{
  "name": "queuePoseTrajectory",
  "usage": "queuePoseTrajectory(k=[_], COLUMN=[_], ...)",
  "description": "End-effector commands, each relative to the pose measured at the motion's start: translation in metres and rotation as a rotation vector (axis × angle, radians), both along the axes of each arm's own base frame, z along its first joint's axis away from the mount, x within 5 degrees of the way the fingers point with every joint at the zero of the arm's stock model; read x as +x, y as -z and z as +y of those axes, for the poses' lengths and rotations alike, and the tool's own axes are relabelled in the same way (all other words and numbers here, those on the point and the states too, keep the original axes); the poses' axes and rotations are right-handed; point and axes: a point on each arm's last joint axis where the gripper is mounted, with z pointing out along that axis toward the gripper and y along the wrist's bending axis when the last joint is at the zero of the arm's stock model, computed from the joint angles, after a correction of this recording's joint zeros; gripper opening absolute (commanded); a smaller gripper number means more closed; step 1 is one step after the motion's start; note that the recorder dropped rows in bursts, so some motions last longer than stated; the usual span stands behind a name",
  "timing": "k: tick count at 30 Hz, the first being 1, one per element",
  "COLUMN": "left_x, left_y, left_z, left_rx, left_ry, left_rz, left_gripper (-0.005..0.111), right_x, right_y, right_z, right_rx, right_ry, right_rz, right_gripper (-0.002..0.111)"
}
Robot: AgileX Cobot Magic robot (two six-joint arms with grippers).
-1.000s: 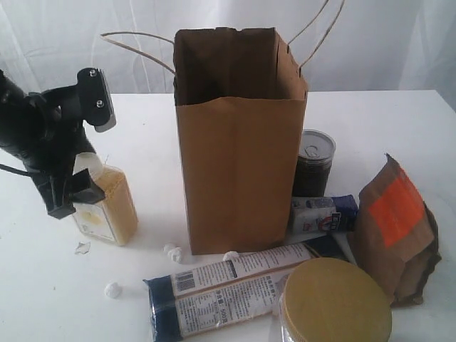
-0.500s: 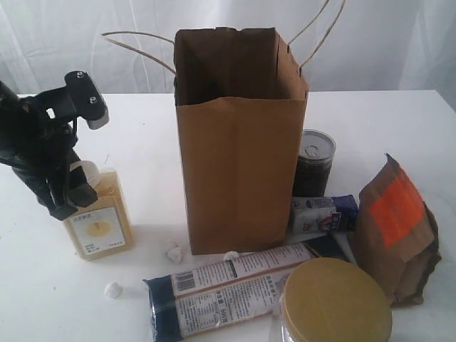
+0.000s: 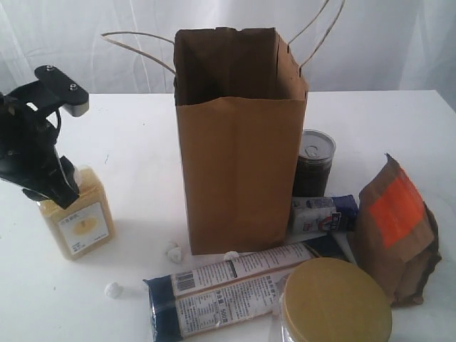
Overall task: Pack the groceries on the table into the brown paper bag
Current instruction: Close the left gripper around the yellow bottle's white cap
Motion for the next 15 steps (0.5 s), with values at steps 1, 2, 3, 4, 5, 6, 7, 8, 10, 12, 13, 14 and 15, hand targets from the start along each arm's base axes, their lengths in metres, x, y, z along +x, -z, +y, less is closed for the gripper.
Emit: queuePoseTrajectory(k=[1,2,3,4,5,6,7,8,10,12,13,14,15], left_x=[-0.0019,-0.0015,-0.0011,-0.0009,-0.001,-0.001,-0.001,-0.001,-0.0012,-0.001,-0.0001,0.0005,0.0007], left_y=[0.0082,0.0081,0.0079,0.0078,0.0078,0.0078,0.0078,0.0078,0.0079,0.0079,0.0079,0.0081,0.0084], left_z=[0.0132,0.0141,0.0149,0.0152,0.0154,0.0154,0.0154,0.0154,0.0155,0.016,0.0178,0.0196,0.0207], left_rx=[0.114,0.118,0.117,0.114,0.114,0.114,0.113,0.113,0.11,0.11,0.103,0.086,0.06], left_ry=[-0.081,-0.099,-0.122,-0.14,-0.145,-0.146,-0.148,-0.148,-0.158,-0.16,-0.17,-0.187,-0.207], left_rz=[0.032,0.027,0.024,0.022,0.023,0.023,0.023,0.023,0.026,0.026,0.025,0.032,0.043], left_gripper=[0.0,0.0,0.0,0.0,0.0,0.0,0.0,0.0,0.002,0.01,0.016,0.022,0.027], right_x=[-0.0001,-0.0001,-0.0001,-0.0001,-0.0001,-0.0001,-0.0001,-0.0001,-0.0001,-0.0001,-0.0001,-0.0001,-0.0001], right_y=[0.0008,0.0008,0.0008,0.0008,0.0008,0.0008,0.0008,0.0008,0.0008,0.0008,0.0008,0.0008,0.0008], right_z=[-0.0003,-0.0003,-0.0003,-0.0003,-0.0003,-0.0003,-0.0003,-0.0003,-0.0003,-0.0003,-0.0003,-0.0003,-0.0003], right_rx=[0.002,0.002,0.002,0.002,0.002,0.002,0.002,0.002,0.002,0.002,0.002,0.002,0.002], right_ry=[0.006,0.006,0.006,0.006,0.006,0.006,0.006,0.006,0.006,0.006,0.006,0.006,0.006], right_rz=[-0.007,-0.007,-0.007,-0.007,-0.007,-0.007,-0.007,-0.007,-0.007,-0.007,-0.007,-0.007,-0.007], right_gripper=[0.0,0.0,0.0,0.0,0.0,0.0,0.0,0.0,0.0,0.0,0.0,0.0,0.0])
